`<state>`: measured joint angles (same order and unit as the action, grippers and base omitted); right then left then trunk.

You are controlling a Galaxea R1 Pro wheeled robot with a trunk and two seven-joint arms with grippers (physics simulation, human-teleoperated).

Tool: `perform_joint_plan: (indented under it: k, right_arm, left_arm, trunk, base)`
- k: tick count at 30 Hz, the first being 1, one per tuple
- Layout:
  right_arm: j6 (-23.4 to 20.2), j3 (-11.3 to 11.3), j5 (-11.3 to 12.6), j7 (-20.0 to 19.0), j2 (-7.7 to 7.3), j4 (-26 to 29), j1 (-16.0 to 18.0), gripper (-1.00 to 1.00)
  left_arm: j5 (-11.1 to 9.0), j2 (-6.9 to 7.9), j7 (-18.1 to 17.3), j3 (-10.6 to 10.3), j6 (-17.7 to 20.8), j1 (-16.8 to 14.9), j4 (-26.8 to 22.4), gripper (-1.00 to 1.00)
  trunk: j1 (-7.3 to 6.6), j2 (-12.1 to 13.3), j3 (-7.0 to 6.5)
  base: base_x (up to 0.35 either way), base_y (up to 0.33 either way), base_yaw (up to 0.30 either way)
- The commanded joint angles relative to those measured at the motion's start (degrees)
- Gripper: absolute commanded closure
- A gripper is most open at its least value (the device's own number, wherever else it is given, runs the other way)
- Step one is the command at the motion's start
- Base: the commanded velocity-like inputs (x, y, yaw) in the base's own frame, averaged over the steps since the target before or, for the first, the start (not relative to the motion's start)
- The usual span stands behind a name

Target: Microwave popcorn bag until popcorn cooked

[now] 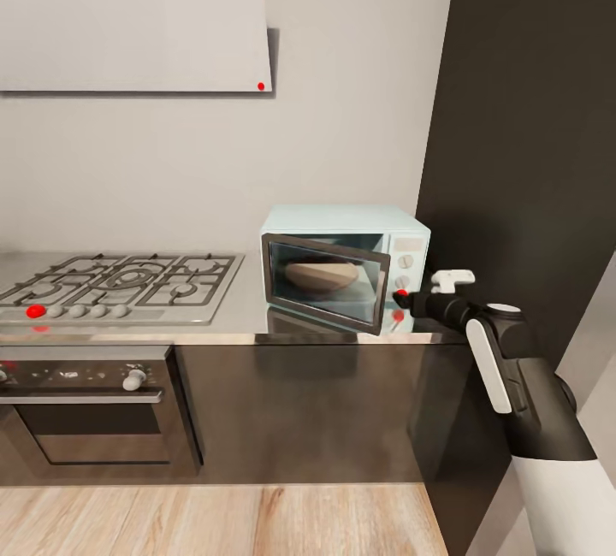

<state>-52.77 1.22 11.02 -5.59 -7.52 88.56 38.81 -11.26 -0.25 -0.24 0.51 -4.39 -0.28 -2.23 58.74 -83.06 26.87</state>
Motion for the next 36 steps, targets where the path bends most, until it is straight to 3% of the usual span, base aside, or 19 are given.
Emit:
perform_joint_plan:
  k: [1, 10, 13, 19, 27, 31, 36]
  right_arm:
    - [0.2, 0.0, 0.0, -0.2, -0.04, 0.0, 0.0, -1.0]
    - [1.5, -0.1, -0.4, 0.0, -0.75, -0.2, 0.0, -1.0]
    - [6.7, -0.1, 0.4, -0.2, -0.74, -0.8, 0.0, -1.0]
    - [17.5, 0.1, 0.5, -3.4, -0.34, -7.5, 0.0, -1.0]
    - [19.8, 0.4, 0.5, -4.0, 0.47, -10.5, 0.0, -1.0]
    - [22.8, 0.4, 0.5, -6.9, 0.68, -12.6, 0.0, -1.0]
    - [23.2, 0.4, 0.4, -7.7, 0.67, -12.9, 0.0, -1.0]
  left_arm:
    - [-0.4, -0.01, 0.0, 0.0, -0.2, 0.0, 0.0, -1.0]
    - [-0.3, -0.01, 0.0, 0.0, -0.2, -0.1, 0.0, -1.0]
    - [-0.4, -0.01, 0.0, 0.0, -0.2, 0.0, 0.0, -1.0]
    - [-0.3, -0.01, 0.0, 0.0, -0.2, -0.1, 0.0, -1.0]
    - [-0.4, 0.02, 0.0, 0.0, -0.2, -0.1, 0.0, -1.0]
    - [-0.4, -0.01, 0.0, 0.0, -0.2, -0.1, 0.0, -1.0]
    - [-0.4, -0.01, 0.0, 0.0, -0.2, 0.0, 0.0, -1.0]
  trunk:
    - [0.0, 0.0, 0.06]
    - [0.0, 0.0, 0.06]
    - [0.0, 0.0, 0.06]
    - [0.0, 0.0, 0.06]
    - [0.0, 0.0, 0.06]
    - [0.0, 0.0, 0.06]
    - [0.0, 0.0, 0.06]
  base:
    - [0.0, 0.0, 0.0]
    - [0.0, 0.0, 0.0]
    - [0.0, 0.0, 0.0]
    - [0.0, 0.0, 0.0]
    - [0.0, 0.0, 0.0]
    - [0.0, 0.0, 0.0]
    - [0.0, 0.0, 0.0]
